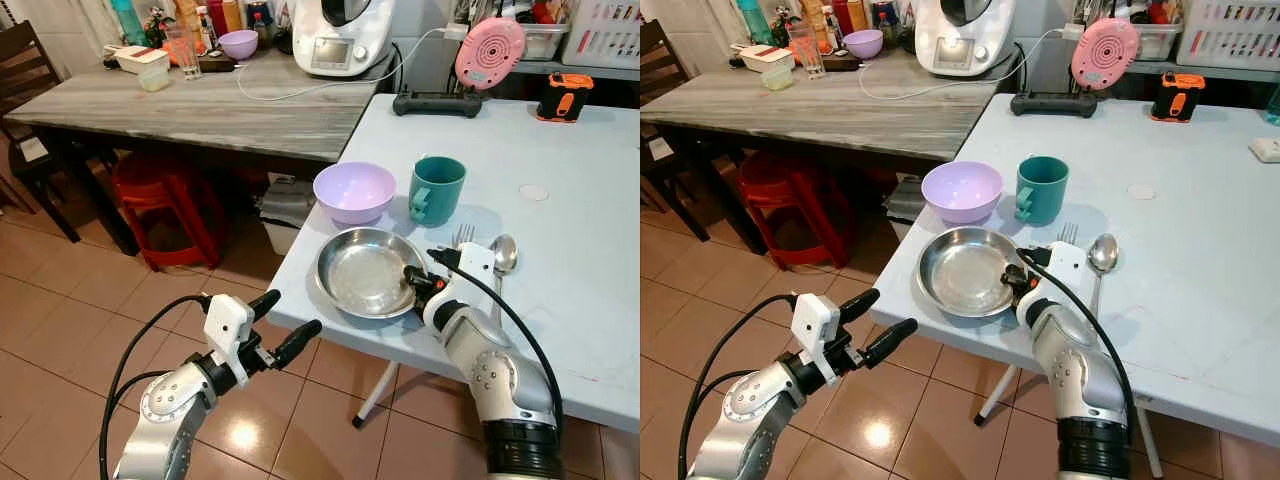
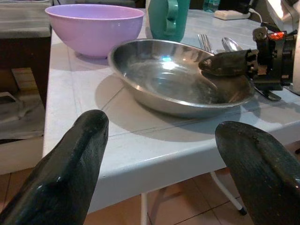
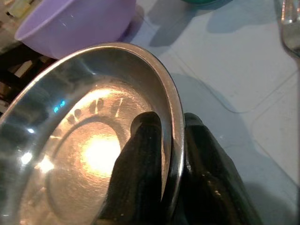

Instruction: Setting the table

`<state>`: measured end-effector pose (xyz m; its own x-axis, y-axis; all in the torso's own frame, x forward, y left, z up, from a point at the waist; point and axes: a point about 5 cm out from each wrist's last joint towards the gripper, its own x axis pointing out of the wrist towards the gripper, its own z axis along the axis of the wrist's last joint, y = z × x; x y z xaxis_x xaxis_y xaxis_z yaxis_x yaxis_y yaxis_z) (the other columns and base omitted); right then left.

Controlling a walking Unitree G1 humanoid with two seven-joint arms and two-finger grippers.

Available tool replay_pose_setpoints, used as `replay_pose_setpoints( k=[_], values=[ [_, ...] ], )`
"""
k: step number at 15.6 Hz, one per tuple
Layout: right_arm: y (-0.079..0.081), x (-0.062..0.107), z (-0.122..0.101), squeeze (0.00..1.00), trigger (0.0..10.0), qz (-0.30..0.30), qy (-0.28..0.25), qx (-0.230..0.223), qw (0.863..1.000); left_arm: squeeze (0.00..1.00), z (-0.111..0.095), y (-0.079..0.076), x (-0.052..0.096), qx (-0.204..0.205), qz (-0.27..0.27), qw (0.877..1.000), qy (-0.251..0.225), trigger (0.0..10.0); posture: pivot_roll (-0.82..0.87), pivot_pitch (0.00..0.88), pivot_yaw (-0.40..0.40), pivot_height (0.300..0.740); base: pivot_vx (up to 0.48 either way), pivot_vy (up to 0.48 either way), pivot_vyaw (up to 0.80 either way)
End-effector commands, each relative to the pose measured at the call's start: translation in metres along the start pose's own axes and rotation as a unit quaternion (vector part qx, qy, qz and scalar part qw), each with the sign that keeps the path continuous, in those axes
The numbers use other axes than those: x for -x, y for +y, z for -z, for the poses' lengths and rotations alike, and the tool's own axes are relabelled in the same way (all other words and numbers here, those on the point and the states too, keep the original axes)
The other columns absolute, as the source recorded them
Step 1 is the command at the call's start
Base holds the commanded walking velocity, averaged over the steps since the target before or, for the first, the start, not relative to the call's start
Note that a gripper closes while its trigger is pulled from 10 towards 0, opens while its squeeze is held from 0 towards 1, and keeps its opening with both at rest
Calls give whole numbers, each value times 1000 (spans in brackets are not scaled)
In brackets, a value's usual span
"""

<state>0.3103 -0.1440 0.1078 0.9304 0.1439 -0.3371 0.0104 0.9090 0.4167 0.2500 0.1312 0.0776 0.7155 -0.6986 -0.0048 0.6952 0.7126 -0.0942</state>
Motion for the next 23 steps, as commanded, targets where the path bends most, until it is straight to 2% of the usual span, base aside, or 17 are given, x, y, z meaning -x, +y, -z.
replay_pose_setpoints(
  k=[1, 5, 7, 9, 11, 12, 14, 16, 19, 21, 23],
  values=[
    [-3, -1, 8, 0, 0, 16, 23, -8, 1000, 0, -2, 0, 1, -14, 8, 1000, 1, 10000, -97, 45, 100, 740, 0, 0, 0],
    [-1, -1, 8, 0, 0, 26, 23, -29, 999, 0, -5, 2, -1, -13, -1, 1000, -8, 10000, -94, 41, 99, 740, 0, 0, 0],
    [-1, -1, 5, 0, 0, 34, 15, -58, 998, 0, -7, 4, -3, -12, -12, 1000, -17, 10000, -92, 40, 96, 740, 0, 0, 0],
    [-2, 1, 0, 0, 0, 46, -3, -77, 996, 0, -10, 16, -2, -7, -64, 997, -30, 10000, -92, 36, 89, 740, 0, 0, 0],
    [-1, 4, -6, 0, 0, 41, -28, -64, 997, 0, -11, 33, 0, 13, -139, 990, -34, 10000, -93, 34, 88, 740, 0, 0, 0],
    [4, 6, -9, 0, 10000, 29, -43, -41, 998, 0, -10, 44, 2, 17, -191, 981, -29, 10000, -93, 33, 87, 740, 0, 0, 0],
    [9, 15, -12, 0, 10000, 17, -88, -18, 996, 0, -11, 54, 3, 37, -226, 973, -40, 10000, -94, 31, 85, 740, 0, 0, 0],
    [12, 22, -7, 0, 10000, 17, -108, 52, 993, 0, -12, 55, 0, 55, -234, 969, -50, 10000, -102, 26, 89, 740, 0, 0, 0],
    [17, 25, 1, 0, 10000, 15, -113, 61, 992, 0, -13, 53, -9, 68, -233, 968, -59, 10000, -106, 20, 88, 740, 0, 0, -427],
    [20, 26, -2, 0, 10000, 8, -129, 75, 989, 0, -14, 53, -13, 81, -233, 967, -69, 10000, -112, 14, 91, 740, 0, 291, -800],
    [21, 25, -5, 0, 10000, 8, -140, 77, 987, 0, -16, 54, -17, 78, -230, 968, -70, 10000, -111, 8, 96, 740, 0, 317, -516]
  ],
)
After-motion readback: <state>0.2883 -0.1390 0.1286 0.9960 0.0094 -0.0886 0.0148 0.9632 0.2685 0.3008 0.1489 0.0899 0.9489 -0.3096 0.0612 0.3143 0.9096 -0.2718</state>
